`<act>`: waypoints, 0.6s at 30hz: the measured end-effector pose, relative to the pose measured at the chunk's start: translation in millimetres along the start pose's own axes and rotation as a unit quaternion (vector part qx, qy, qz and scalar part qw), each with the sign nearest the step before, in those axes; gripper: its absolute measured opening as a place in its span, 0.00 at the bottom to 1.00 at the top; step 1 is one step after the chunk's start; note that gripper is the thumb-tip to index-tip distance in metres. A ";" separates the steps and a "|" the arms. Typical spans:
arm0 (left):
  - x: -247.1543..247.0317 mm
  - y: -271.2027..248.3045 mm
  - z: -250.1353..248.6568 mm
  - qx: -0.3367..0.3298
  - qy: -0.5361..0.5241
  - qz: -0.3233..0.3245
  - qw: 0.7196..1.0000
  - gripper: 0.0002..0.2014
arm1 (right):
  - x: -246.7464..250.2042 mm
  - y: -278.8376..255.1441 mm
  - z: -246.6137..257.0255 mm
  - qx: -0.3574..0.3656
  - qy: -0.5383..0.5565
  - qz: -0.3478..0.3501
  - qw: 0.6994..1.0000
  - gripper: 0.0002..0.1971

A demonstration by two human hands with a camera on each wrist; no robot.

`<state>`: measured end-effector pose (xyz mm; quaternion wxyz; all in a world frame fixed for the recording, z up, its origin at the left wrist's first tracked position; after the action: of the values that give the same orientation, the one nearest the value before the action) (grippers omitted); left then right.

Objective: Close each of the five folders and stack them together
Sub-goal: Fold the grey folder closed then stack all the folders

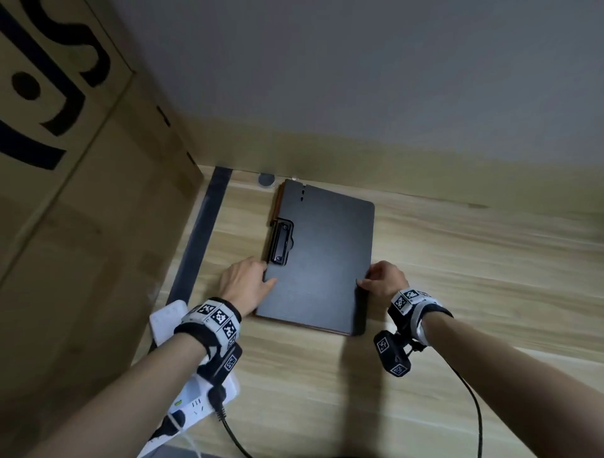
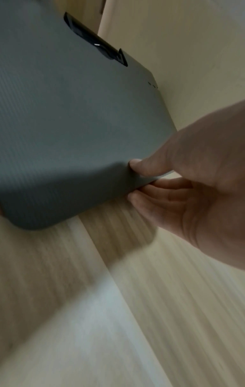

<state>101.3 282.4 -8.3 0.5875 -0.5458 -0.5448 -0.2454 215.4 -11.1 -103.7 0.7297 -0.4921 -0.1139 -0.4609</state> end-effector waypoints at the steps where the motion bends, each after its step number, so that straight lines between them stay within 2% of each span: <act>1: -1.8 3.4 0.6 -0.008 0.023 0.001 1.000 0.19 | -0.1 0.5 -1.4 -0.004 0.000 -0.004 1.000 0.20; 4: 1.2 15.0 1.4 -0.001 0.000 0.006 1.000 0.21 | 0.4 0.0 -1.0 -0.002 0.004 -0.005 1.000 0.21; 6: -7.8 28.3 5.3 0.033 -0.139 0.046 0.989 0.21 | 2.5 0.8 2.7 0.006 0.006 -0.010 1.000 0.22; 8: -17.6 39.8 4.3 0.081 -0.299 0.094 0.946 0.23 | 3.6 3.5 6.6 0.007 0.006 -0.016 1.000 0.23; 9: -21.2 45.1 5.3 0.112 -0.342 0.106 0.927 0.28 | 3.2 6.3 7.3 0.002 0.004 -0.016 1.000 0.23; 11: -26.3 53.3 8.4 0.172 -0.378 0.114 0.903 0.40 | 0.9 12.3 4.8 -0.015 0.005 -0.010 1.000 0.23; 13: -32.1 57.8 10.0 0.219 -0.409 0.122 0.877 0.46 | -0.7 17.7 -0.9 -0.030 0.021 -0.008 0.999 0.25; 18: -49.4 53.3 2.2 0.233 -0.483 0.159 0.829 0.54 | 3.2 20.9 -20.5 -0.039 0.059 -0.010 0.997 0.22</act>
<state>133.4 284.4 -73.5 0.3904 -0.5203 -0.7058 0.2807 227.7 -27.9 -124.5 0.7103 -0.4910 -0.0572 -0.5011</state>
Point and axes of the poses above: each hand's wrist, its own y-axis towards the middle knuckle, its own x-axis out of the back of the hand, z = x × y, the point moved 8 cm from there along y, towards the middle knuckle, and after that the axes turned 1 degree about -y, right-handed, at the moved point
